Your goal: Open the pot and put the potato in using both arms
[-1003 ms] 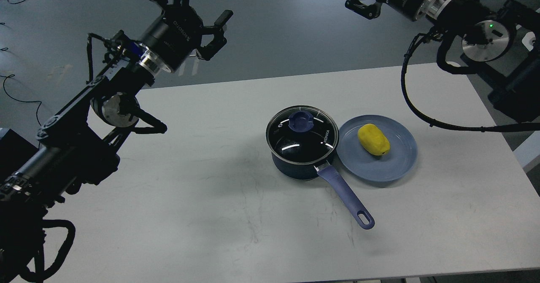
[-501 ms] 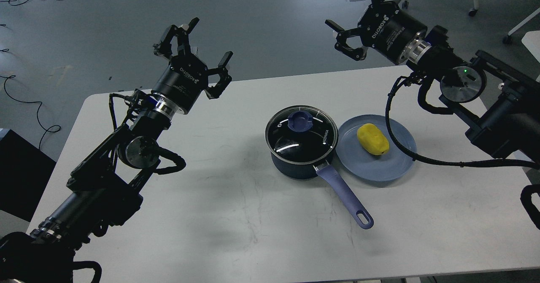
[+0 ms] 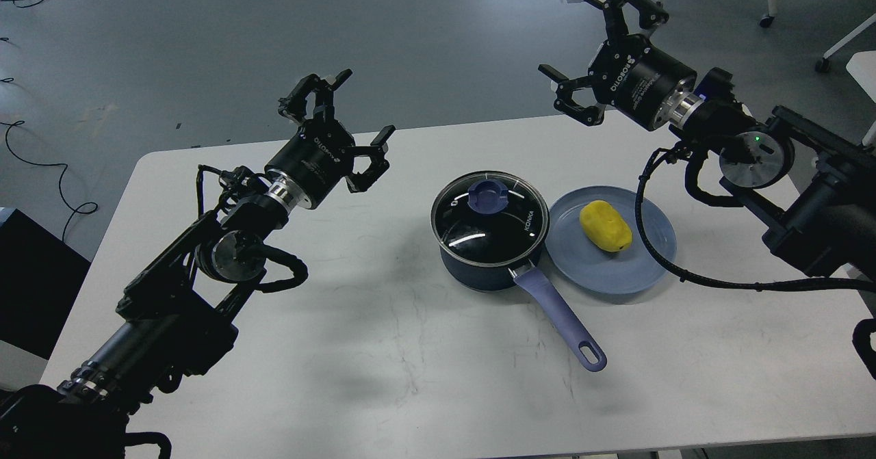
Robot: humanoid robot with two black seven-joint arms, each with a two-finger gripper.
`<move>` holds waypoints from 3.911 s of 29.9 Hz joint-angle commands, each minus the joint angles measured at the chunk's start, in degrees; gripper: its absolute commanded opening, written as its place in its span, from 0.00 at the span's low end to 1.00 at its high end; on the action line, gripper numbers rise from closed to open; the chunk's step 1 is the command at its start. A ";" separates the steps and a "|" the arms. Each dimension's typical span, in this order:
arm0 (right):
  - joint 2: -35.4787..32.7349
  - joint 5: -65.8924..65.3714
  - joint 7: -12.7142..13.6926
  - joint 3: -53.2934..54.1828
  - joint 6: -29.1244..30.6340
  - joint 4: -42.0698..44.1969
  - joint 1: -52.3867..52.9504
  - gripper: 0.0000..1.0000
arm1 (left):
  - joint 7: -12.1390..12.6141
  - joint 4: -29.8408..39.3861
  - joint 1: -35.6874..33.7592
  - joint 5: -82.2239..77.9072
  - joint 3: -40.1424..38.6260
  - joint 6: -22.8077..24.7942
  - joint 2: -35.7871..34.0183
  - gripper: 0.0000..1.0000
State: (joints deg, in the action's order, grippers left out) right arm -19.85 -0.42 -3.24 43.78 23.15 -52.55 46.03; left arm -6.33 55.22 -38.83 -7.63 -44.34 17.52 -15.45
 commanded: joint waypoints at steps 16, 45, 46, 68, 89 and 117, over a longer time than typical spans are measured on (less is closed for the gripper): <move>-0.02 0.24 3.15 1.31 -0.65 -0.18 -1.47 1.00 | -4.22 1.73 0.33 0.51 -3.65 2.43 -2.39 0.98; -5.38 1.21 2.62 9.31 -1.01 6.75 -5.07 1.00 | -10.46 20.28 -13.90 -82.19 16.19 -18.13 -6.26 0.98; -5.38 1.21 2.53 9.57 -1.18 7.37 -5.16 1.00 | -10.55 19.84 -15.65 -85.50 20.04 -18.92 -5.74 0.98; -7.58 1.12 1.30 9.57 -1.36 7.90 -8.24 1.00 | -10.02 4.20 -18.30 -102.22 29.31 -24.80 5.16 0.98; -7.93 1.12 1.30 9.31 -1.36 7.64 -8.24 1.00 | -10.02 -2.84 -15.23 -112.52 32.12 -26.04 7.80 0.98; -8.02 1.12 1.30 9.13 -1.36 7.81 -8.85 1.00 | -10.02 -6.97 -12.68 -111.90 32.92 -26.22 8.77 0.98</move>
State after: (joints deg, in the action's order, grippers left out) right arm -27.87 0.70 -1.93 52.93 21.80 -44.79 37.19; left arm -16.48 48.24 -51.58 -119.63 -11.23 -8.68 -6.49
